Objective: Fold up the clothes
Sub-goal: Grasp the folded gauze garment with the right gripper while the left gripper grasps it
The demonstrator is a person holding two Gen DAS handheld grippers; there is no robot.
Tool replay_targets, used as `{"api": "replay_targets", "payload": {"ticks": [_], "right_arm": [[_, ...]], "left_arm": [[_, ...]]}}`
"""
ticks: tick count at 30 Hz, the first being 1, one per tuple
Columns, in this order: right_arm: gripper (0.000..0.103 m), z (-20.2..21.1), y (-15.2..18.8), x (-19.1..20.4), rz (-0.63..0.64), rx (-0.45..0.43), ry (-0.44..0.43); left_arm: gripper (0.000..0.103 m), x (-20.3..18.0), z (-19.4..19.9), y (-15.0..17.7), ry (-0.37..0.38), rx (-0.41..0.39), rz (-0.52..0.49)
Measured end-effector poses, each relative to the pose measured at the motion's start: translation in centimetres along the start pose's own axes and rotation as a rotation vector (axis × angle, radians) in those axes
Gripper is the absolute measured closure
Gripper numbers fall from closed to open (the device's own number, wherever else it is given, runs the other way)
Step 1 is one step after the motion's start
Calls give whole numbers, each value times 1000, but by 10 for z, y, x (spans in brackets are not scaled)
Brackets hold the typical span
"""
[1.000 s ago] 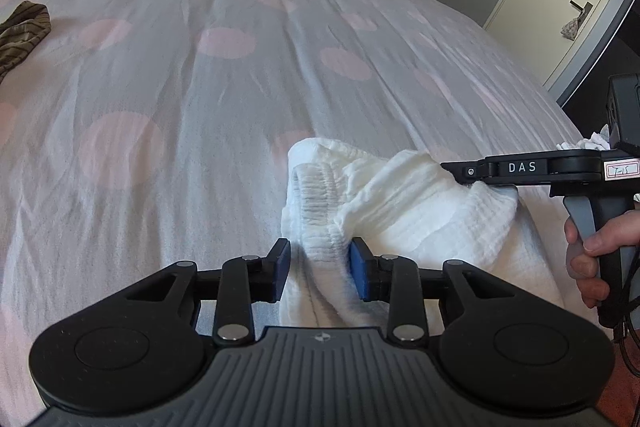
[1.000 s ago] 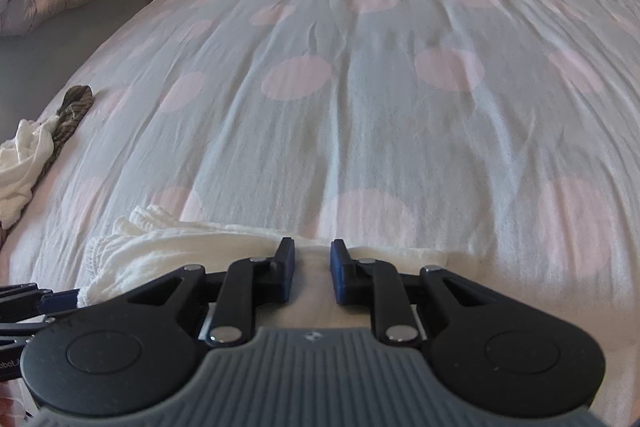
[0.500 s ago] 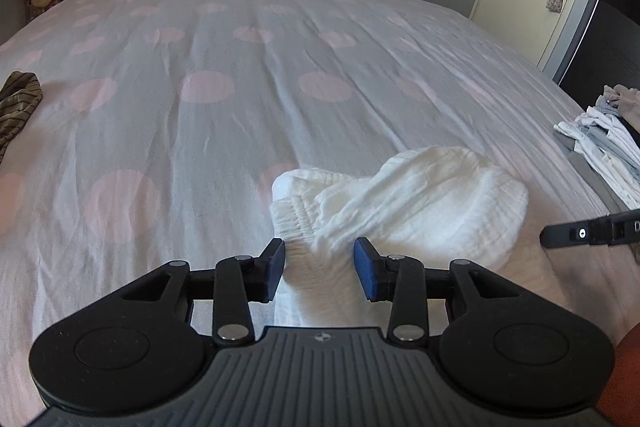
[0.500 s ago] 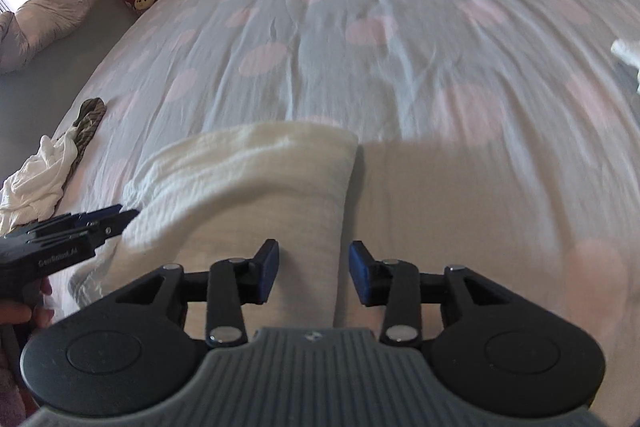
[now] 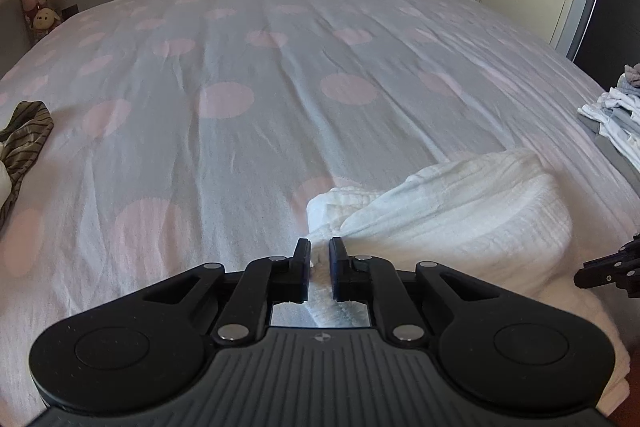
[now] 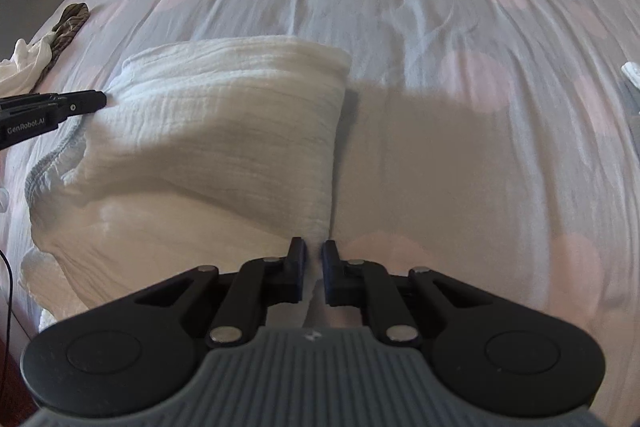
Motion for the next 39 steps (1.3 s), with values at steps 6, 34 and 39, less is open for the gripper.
{"api": "replay_targets", "payload": {"ticks": [6,34,39], "right_arm": [[87,38,20,9,-28,-114,-81],[38,67,29,22,-33,-199,-155],[16,70,2,-1,-171,-272,-148]], "left_arm": [[93,-6,53,8,76,-52,28],[39,6,79,61,33,-71,170],[38,9,66,37,47,-74,159]]}}
Point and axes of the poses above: each gripper's, at about its wrist camera, not at the fingertips, and z roughly against the way its jaws point, x to its left, y to its underside, the point moved 4 cm from there along -z, roughly the way its jaws point, and after that the axes turned 7 degrees about z, right-handed, at the moved point
